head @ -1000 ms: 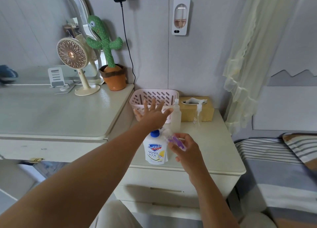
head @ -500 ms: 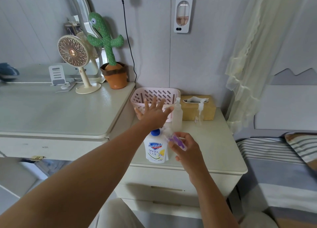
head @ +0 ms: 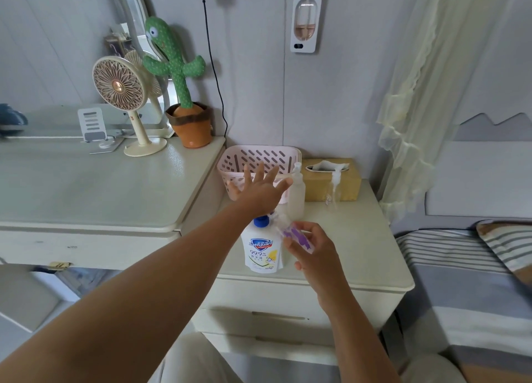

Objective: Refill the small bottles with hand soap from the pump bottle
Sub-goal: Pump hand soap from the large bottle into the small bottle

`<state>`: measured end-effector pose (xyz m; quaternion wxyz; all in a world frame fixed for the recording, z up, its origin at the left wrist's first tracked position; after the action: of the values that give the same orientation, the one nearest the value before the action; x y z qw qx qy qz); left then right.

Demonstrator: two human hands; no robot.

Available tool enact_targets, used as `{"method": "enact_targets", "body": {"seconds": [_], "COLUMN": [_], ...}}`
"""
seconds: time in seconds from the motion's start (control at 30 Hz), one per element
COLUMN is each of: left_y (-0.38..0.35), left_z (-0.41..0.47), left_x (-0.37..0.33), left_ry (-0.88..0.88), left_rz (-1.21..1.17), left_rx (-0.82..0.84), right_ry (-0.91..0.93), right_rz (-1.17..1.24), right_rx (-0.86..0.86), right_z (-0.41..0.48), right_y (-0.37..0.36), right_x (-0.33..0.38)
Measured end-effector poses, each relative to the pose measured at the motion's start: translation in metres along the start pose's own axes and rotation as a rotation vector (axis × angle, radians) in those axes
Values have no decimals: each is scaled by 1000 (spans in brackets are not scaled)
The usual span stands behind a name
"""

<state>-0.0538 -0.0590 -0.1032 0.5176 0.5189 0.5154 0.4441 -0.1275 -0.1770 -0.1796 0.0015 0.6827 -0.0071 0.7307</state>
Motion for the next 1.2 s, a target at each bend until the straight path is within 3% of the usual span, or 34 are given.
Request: {"method": "enact_targets", "body": {"seconds": [0.1,0.23,0.37,0.53,0.67,0.8,0.93,1.2], "left_y": [6,-17,-20,6,0,-16,-2,-8], "left_z": [-4,16,15,-5,-1,8,-4,5], "left_x": [-3,16,14,-4,1,12,-3,5], "left_ry": [-26,81,107,10,-2,97,5,25], "left_rz": [-18,-162,-152,-2,-30,-155,-24,-86], "left_rx": [-3,14,22,16,9,35,33,-1], "right_ry": [3,-13,-6,10,12,-12,-9,1], "right_rz": [8,4,-16,-20,-22,-16,2,-5], "right_rx": [2,-4,-9,-12,-7,-23,-19,-18], "right_z": [1,-1,-3,-1,-2,-5,-5,-4], "right_y": [1,-1,0,2,0,-2,0,-1], "right_x": [2,-5,-5,4,3,-6,-2,-1]}}
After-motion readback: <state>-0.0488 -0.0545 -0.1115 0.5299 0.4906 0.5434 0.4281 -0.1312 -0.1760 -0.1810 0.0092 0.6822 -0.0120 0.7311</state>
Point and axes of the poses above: each hand's wrist, its own z-axis towards the middle knuckle, its own y-axis out of the back of the hand, x = y × z, the point moved 6 cm from there along z, towards the middle knuckle, and after that the axes turned 6 degrees about z, right-handed, at the moved point
